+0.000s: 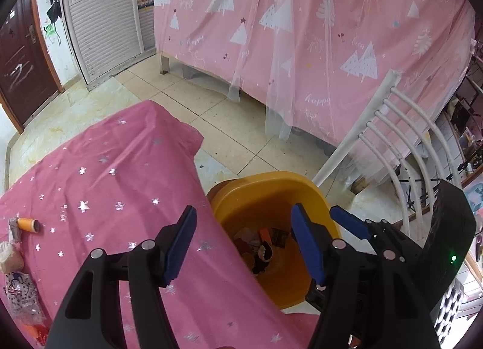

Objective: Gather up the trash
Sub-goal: 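Carry cup and wrapper to the yellow bin while both grippers open to drop them, then move both open grippers back over the items on the table, then grasp the red-and-clear plastic bag with the right gripper while the left gripper grasps the orange box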

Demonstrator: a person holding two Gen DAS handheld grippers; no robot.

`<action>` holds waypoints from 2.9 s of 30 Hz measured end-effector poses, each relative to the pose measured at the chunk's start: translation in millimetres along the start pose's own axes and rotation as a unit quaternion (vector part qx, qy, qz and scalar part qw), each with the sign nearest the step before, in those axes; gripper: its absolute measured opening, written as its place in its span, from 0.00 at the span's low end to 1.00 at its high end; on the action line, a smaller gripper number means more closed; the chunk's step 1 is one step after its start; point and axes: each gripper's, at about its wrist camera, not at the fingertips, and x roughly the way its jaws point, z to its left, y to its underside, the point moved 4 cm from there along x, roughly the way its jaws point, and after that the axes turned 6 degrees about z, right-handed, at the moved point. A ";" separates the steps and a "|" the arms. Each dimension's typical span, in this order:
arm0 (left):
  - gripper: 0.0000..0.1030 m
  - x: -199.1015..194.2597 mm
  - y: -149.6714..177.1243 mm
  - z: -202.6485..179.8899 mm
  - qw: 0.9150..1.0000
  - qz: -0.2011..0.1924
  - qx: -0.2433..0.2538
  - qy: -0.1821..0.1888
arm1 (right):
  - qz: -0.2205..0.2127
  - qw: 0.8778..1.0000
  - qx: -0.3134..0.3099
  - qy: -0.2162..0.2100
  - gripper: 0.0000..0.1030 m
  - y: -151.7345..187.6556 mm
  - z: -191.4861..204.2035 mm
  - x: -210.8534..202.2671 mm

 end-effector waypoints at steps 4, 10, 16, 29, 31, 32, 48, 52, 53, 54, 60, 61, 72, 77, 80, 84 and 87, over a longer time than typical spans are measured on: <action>0.58 -20.7 2.2 18.3 1.000 -0.017 -0.006 -0.004 | -0.005 1.000 -0.018 -0.003 0.58 -2.9 19.6 -7.1; 0.58 -58.9 11.9 62.8 0.998 -0.046 -0.034 -0.009 | -0.007 0.999 -0.051 -0.010 0.58 -9.1 58.1 -12.5; 0.58 -90.5 26.8 107.4 0.996 -0.063 -0.049 -0.028 | -0.006 0.996 -0.091 -0.023 0.62 -15.0 103.8 -13.9; 0.66 -135.3 66.4 198.0 0.991 -0.081 -0.089 -0.060 | 0.015 0.986 -0.158 -0.051 0.63 -10.6 195.6 0.3; 0.67 -140.0 76.0 212.9 0.990 -0.081 -0.094 -0.072 | 0.020 0.984 -0.167 -0.057 0.63 -8.1 209.0 4.6; 0.67 -142.1 81.2 221.6 0.989 -0.081 -0.099 -0.078 | 0.023 0.983 -0.171 -0.059 0.63 -5.8 215.1 6.2; 0.68 -139.9 138.8 294.9 0.983 -0.055 -0.141 -0.102 | 0.046 0.969 -0.230 -0.079 0.63 18.8 284.2 12.3; 0.68 -128.0 148.5 305.7 0.982 -0.044 -0.157 -0.096 | 0.050 0.969 -0.225 -0.094 0.66 29.6 289.6 7.5; 0.68 -125.3 151.2 308.3 0.982 -0.042 -0.162 -0.094 | 0.052 0.968 -0.225 -0.096 0.69 32.5 291.3 6.2; 0.68 -121.7 155.6 311.1 0.981 -0.038 -0.168 -0.091 | 0.053 0.967 -0.229 -0.097 0.69 37.2 292.8 4.4; 0.68 -109.4 171.9 316.1 0.979 -0.022 -0.185 -0.086 | 0.061 0.962 -0.241 -0.112 0.70 57.8 301.6 -2.6; 0.68 -107.5 173.8 315.8 0.979 -0.019 -0.187 -0.085 | 0.064 0.961 -0.244 -0.115 0.70 62.0 303.9 -2.9; 0.68 -91.3 175.2 302.5 0.981 0.000 -0.176 -0.081 | 0.086 0.949 -0.273 -0.128 0.71 93.6 320.4 -0.1; 0.68 -83.7 174.4 294.8 0.983 0.008 -0.168 -0.077 | 0.092 0.945 -0.284 -0.129 0.72 100.6 326.5 1.4; 0.68 -82.0 172.3 292.3 0.983 0.006 -0.166 -0.077 | 0.095 0.943 -0.292 -0.131 0.72 104.0 332.6 1.8; 0.68 -78.0 166.7 294.9 0.981 0.010 -0.181 -0.067 | 0.093 0.939 -0.306 -0.126 0.71 108.3 341.4 1.2; 0.68 -74.1 163.5 295.6 0.980 0.014 -0.188 -0.063 | 0.089 0.939 -0.312 -0.114 0.50 109.8 344.1 1.6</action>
